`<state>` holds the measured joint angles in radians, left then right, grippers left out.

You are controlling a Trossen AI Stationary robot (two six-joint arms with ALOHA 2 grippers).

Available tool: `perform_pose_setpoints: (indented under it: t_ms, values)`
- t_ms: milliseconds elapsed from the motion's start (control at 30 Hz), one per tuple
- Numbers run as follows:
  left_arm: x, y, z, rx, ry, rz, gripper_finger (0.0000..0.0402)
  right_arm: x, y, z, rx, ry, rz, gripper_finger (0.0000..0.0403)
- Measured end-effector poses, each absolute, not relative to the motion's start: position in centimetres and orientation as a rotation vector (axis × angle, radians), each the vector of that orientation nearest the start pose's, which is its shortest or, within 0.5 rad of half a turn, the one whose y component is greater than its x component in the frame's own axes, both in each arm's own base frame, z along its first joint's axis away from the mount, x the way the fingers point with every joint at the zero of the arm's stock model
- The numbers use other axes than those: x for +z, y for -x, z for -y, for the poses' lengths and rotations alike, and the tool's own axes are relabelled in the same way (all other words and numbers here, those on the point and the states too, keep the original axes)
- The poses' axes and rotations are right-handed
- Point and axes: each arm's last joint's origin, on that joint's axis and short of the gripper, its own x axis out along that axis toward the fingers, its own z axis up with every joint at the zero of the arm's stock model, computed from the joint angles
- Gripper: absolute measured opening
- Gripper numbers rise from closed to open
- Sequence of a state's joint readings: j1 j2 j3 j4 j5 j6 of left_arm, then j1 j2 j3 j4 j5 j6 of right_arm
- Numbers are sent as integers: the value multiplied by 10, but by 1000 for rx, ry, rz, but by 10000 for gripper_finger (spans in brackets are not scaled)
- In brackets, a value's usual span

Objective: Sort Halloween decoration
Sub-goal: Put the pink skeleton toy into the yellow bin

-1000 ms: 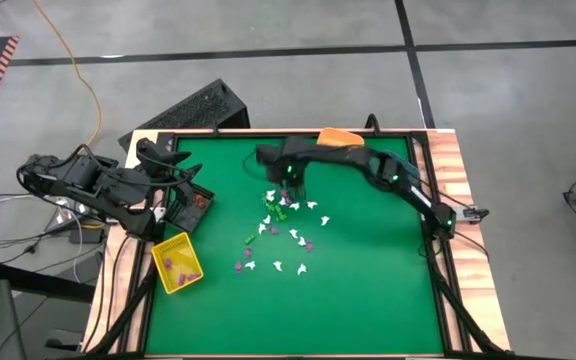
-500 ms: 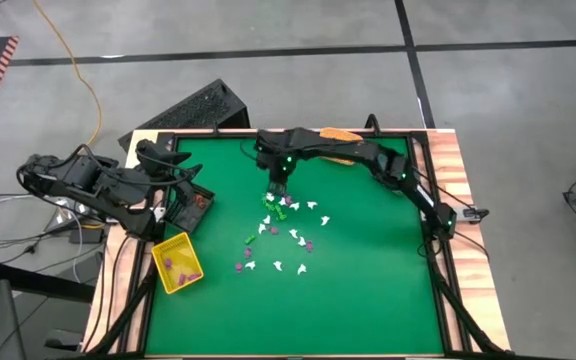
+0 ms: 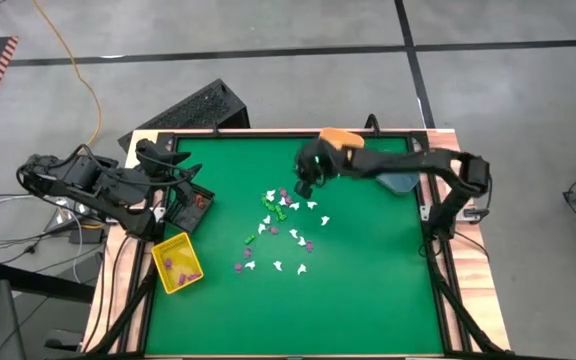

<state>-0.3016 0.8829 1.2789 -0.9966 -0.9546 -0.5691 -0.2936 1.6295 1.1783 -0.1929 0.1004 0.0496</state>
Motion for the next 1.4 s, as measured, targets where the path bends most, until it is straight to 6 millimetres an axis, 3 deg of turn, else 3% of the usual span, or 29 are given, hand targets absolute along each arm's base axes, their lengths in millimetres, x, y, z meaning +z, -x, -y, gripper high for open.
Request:
perform_pose_setpoints:
  t_ms: [167, 367, 500, 800, 967, 1400]
  values:
    - [410, -126, 14, 770, 197, -274, 199, 238, -353, 91, -470, -89, -512, 107]
    - [410, -127, 15, 728, 192, -290, 199, 199, -368, 89, -503, -209, -576, 107]
    - [411, -124, 14, 711, 197, -290, 199, 183, -372, 91, -529, -270, -591, 114]
    - [413, -119, 12, 730, 184, -274, 199, 185, -376, 90, -520, -264, -558, 185]
    - [413, -119, 12, 732, 183, -274, 199, 166, -383, 85, -520, -270, -573, 222]
    - [411, -120, 12, 737, 166, -287, 199, 130, -399, 79, -580, -275, -580, 223]
